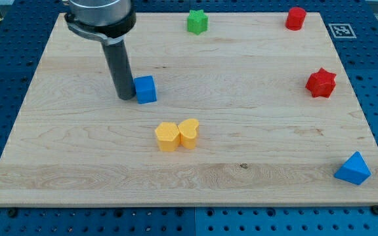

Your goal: Push blue cube to the center

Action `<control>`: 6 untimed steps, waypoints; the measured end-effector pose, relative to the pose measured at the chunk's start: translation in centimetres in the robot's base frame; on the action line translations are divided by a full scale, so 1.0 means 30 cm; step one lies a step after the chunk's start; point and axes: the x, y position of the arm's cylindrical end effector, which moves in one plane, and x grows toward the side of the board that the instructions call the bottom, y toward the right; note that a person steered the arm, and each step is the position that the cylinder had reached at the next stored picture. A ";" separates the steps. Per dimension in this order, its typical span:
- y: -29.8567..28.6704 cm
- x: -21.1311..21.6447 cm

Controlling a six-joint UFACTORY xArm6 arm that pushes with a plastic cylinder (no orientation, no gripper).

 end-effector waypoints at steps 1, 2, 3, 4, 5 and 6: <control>0.061 0.000; 0.107 0.000; 0.147 0.000; 0.161 -0.006; 0.162 -0.027; 0.186 -0.030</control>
